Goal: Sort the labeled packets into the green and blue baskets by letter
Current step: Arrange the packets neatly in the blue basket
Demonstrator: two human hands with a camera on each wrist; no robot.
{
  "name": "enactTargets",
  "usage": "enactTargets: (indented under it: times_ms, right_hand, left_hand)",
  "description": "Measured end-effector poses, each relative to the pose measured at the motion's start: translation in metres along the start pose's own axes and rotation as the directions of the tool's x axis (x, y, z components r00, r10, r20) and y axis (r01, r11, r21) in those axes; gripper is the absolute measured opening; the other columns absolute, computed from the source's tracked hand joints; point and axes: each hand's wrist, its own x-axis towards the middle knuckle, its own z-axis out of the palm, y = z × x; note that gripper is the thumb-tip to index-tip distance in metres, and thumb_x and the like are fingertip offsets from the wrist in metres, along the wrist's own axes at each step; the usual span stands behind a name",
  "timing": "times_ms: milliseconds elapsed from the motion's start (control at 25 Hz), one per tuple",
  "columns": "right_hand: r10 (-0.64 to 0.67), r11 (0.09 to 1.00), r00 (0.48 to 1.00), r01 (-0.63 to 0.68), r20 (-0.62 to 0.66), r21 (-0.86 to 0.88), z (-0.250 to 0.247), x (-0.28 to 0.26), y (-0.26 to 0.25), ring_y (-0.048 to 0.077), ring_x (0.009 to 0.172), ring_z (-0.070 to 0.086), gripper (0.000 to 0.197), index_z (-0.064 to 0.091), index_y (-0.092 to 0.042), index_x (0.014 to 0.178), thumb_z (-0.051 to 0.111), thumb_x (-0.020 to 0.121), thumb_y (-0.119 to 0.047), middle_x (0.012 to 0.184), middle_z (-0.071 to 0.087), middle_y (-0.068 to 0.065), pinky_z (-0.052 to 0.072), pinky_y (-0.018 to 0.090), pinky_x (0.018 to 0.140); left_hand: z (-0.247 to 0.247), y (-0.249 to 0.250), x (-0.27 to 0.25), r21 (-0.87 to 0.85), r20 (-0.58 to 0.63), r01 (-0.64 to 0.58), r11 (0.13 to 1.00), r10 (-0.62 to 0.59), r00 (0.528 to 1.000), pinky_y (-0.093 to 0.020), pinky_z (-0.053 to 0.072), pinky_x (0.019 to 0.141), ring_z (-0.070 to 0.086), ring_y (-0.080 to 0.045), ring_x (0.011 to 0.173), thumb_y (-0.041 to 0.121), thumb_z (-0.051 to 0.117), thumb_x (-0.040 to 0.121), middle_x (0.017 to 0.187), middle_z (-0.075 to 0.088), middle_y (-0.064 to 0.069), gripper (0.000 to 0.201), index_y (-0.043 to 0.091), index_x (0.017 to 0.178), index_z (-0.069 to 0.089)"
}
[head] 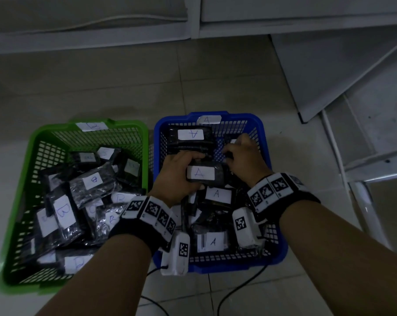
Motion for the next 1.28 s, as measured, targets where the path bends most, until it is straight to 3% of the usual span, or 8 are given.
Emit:
enactTargets:
  times_ms: [200,400,480,640,800,960,1080,1280]
  right_hand:
    - [-0.042,0.962,0.943,-0.05,0.329,0.268,-0.022,-0.025,-0.019,0.011,0.09,0.055,0.025,0.065,-0.013,0.107,0.069,0.085,-0.024,0.098,0.061,0.0,0.041,0.021,0.073]
    - [0.259,0.95,0.959,-0.232,-0.114,0.209,-0.048,-0.034,-0.007,0.022,0.077,0.054,0.02,0.046,-0.009,0.111,0.051,0.092,-0.008,0.084,0.055,0.003,0.038,0.025,0.061]
    - [0.234,0.95,0.967,-0.204,-0.104,0.235,-0.046,-0.03,-0.01,0.031,0.074,0.054,0.019,0.046,-0.004,0.11,0.042,0.093,-0.002,0.081,0.055,0.013,0.038,0.023,0.055]
    - [0.137,0.942,0.987,-0.104,0.081,-0.319,-0.033,-0.025,-0.018,0.037,0.1,0.055,0.033,0.043,-0.005,0.128,0.043,0.096,-0.008,0.145,0.031,0.021,0.044,0.038,0.073]
    - [0.133,0.861,0.985,-0.062,0.107,-0.505,-0.027,-0.026,-0.021,0.036,0.11,0.049,0.037,0.038,-0.003,0.133,0.042,0.097,-0.011,0.147,0.029,0.016,0.046,0.043,0.074]
    - [-0.031,0.964,0.985,0.074,0.171,-0.254,-0.034,-0.03,-0.023,0.028,0.119,0.044,0.041,0.053,-0.011,0.129,0.058,0.092,-0.027,0.133,0.045,0.01,0.044,0.035,0.093]
    - [-0.117,0.992,0.863,0.083,0.491,0.092,-0.028,-0.046,-0.038,0.018,0.105,0.054,0.047,0.055,-0.013,0.128,0.069,0.084,-0.025,0.117,0.058,0.005,0.044,0.021,0.082]
    - [0.093,0.996,0.975,-0.093,0.203,-0.009,-0.029,-0.036,-0.028,0.033,0.111,0.053,0.032,0.053,0.0,0.122,0.057,0.092,-0.01,0.122,0.054,0.02,0.039,0.029,0.081]
  left_hand:
    - [0.005,0.012,0.006,0.001,-0.063,-0.13,0.991,0.13,0.99,-0.018,0.023,0.093,0.035,-0.011,0.116,0.021,0.083,0.061,0.122,0.043,0.017,0.085,0.032,0.134,0.042]
    - [0.014,0.007,0.006,-0.092,-0.067,-0.006,0.996,0.0,0.998,-0.03,0.036,0.107,0.042,-0.018,0.119,0.02,0.082,0.067,0.125,0.04,-0.002,0.068,0.025,0.126,0.05]
    - [0.016,0.004,0.004,-0.018,0.079,-0.003,1.0,0.004,0.997,-0.039,0.039,0.104,0.049,-0.02,0.114,0.032,0.082,0.069,0.118,0.051,-0.001,0.053,0.023,0.117,0.06]
    - [0.017,0.005,-0.003,0.197,0.338,-0.06,0.979,-0.011,0.941,-0.039,0.033,0.105,0.042,-0.02,0.121,0.061,0.078,0.055,0.129,0.053,0.009,0.08,0.038,0.127,0.053]
    - [0.016,0.009,-0.01,0.295,0.297,-0.094,0.951,0.002,0.955,-0.045,0.028,0.106,0.035,-0.02,0.123,0.052,0.081,0.058,0.13,0.051,0.012,0.077,0.041,0.128,0.051]
    - [0.009,0.004,-0.009,0.14,0.119,-0.085,0.987,0.068,0.991,-0.047,0.037,0.101,0.045,-0.021,0.117,0.047,0.078,0.056,0.123,0.053,0.011,0.071,0.039,0.122,0.053]
    - [0.006,-0.004,-0.007,0.046,0.004,-0.114,0.992,0.114,0.993,-0.048,0.046,0.095,0.052,-0.025,0.116,0.039,0.072,0.058,0.127,0.052,0.002,0.076,0.031,0.129,0.047]
    - [0.003,0.01,-0.011,0.407,0.233,0.085,0.909,-0.193,0.953,-0.048,0.045,0.098,0.044,-0.035,0.124,0.033,0.071,0.076,0.146,0.03,-0.011,0.09,0.018,0.147,0.018]
